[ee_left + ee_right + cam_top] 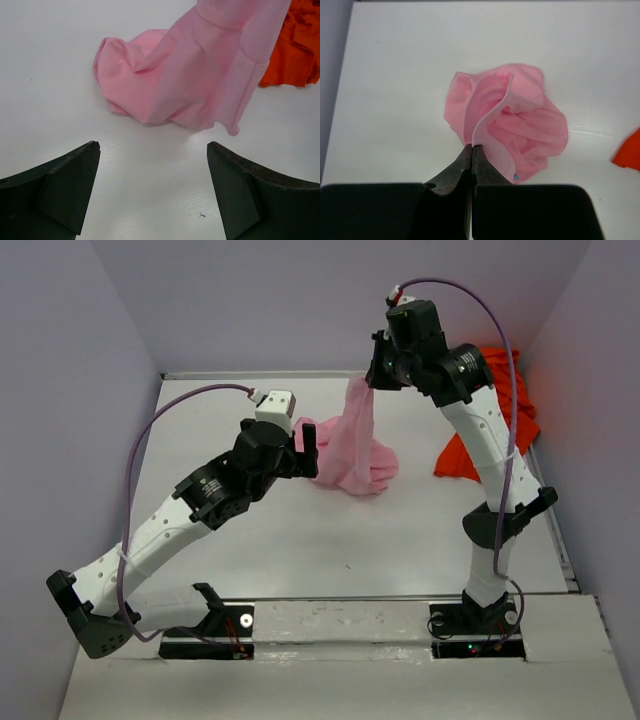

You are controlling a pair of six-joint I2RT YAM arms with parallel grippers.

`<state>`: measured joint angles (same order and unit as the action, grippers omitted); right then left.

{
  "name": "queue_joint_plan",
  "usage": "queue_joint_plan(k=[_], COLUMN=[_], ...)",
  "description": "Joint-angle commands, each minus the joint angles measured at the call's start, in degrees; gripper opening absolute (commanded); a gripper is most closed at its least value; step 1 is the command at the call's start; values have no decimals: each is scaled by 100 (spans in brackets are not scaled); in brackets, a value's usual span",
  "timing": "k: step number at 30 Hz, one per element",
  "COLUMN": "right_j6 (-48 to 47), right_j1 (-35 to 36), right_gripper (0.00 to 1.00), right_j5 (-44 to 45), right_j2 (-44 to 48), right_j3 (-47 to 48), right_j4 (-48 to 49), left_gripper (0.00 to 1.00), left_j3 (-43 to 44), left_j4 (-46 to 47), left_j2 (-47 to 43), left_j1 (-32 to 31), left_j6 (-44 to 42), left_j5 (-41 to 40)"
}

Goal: Fold and stack the t-shirts
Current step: Flatten out the crumpled T-shirt at the center of the board.

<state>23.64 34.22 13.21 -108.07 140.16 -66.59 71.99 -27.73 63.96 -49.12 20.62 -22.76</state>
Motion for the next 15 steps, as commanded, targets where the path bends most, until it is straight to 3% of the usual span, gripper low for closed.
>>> queue_joint_plan(k=[1, 6, 10, 15], right_j6=[-228, -254, -570, -571], right_j1=[15, 15, 15, 15], right_gripper=[0, 0, 0, 0], right_j5=[-222, -635, -1694, -2761], right_j2=[-250, 794, 1489, 1623], right_j3=[978, -668, -1540, -1571], right_j4=[-575, 837, 2268, 2783], left_gripper=[97, 97, 97, 97], left_j3=[421, 448, 448, 395], left_j4=[48, 109, 188, 198], left_j2=[-7, 11, 28, 81], left_j1=[-27, -27, -18, -18], left_j6=[-190, -147, -41, -6], left_j5=[-193, -158, -71, -132])
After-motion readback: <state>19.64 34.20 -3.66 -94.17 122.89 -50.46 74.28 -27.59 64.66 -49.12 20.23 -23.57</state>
